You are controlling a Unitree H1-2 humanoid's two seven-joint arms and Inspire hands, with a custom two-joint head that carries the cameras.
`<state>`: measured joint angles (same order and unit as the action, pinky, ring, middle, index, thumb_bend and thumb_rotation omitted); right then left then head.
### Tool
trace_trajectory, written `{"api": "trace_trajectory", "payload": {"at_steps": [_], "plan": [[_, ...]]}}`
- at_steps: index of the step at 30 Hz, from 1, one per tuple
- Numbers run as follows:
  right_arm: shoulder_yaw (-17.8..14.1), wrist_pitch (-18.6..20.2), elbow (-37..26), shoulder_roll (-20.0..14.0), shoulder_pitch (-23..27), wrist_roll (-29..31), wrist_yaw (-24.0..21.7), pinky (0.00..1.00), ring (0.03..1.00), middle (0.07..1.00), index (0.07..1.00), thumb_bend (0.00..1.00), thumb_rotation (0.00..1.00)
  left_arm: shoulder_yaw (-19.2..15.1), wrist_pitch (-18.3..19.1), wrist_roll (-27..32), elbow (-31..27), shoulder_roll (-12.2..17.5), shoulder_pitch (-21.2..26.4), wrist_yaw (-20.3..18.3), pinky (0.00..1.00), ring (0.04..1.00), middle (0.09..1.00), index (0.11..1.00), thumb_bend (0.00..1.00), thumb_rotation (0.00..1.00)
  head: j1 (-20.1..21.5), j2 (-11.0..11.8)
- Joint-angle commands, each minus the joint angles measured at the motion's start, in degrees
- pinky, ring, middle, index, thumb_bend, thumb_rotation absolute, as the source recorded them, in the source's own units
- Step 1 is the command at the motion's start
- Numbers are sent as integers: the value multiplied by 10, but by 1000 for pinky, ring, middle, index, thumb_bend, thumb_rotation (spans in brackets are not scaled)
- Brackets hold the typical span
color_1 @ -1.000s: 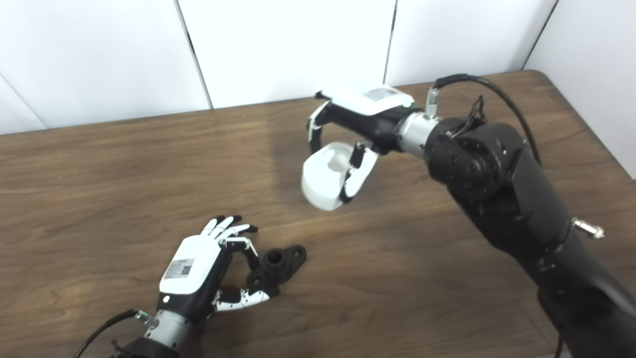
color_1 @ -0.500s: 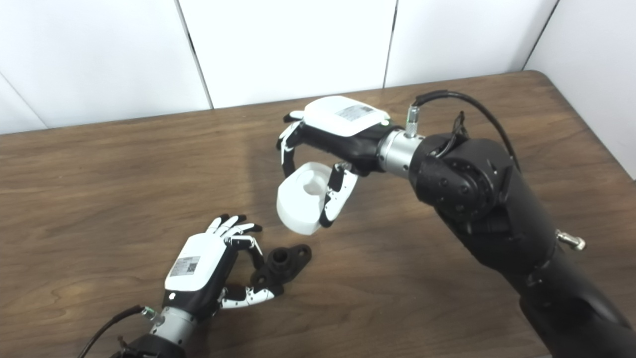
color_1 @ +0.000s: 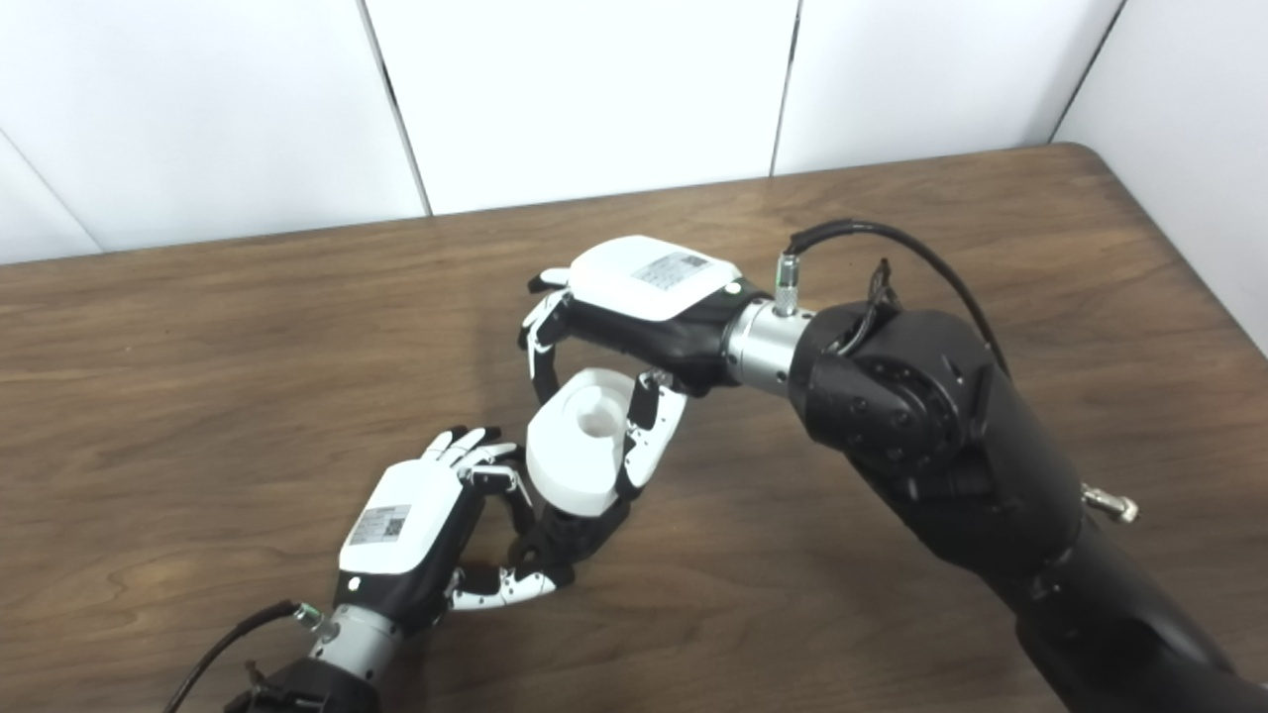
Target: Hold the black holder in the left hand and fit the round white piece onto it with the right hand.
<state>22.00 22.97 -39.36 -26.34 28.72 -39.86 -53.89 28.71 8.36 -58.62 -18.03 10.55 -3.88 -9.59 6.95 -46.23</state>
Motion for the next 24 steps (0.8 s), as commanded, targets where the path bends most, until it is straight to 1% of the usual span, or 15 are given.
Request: {"api": "trace_trajectory", "payload": {"at_steps": [1, 13, 18, 24], "plan": [[-4, -13, -14, 3, 11, 0, 8, 951, 959, 814, 485, 522, 136, 18, 2, -16, 15, -1, -7, -35, 966, 921, 816, 486, 520, 58, 0, -1], [1, -23, -1, 8, -13, -3, 12, 962, 967, 823, 486, 521, 138, 19, 9, -13, 13, -6, -4, -42, 972, 930, 823, 486, 519, 58, -1, -3], [0, -34, 9, 11, -25, 0, 25, 957, 966, 823, 485, 520, 137, 19, 12, -16, 14, -9, -2, -43, 971, 928, 822, 486, 519, 59, -2, -2], [0, -37, 16, 18, -37, -6, 34, 946, 971, 836, 485, 520, 137, 18, 12, -15, 15, -11, -1, -42, 967, 925, 819, 486, 520, 59, -2, -1]]}}
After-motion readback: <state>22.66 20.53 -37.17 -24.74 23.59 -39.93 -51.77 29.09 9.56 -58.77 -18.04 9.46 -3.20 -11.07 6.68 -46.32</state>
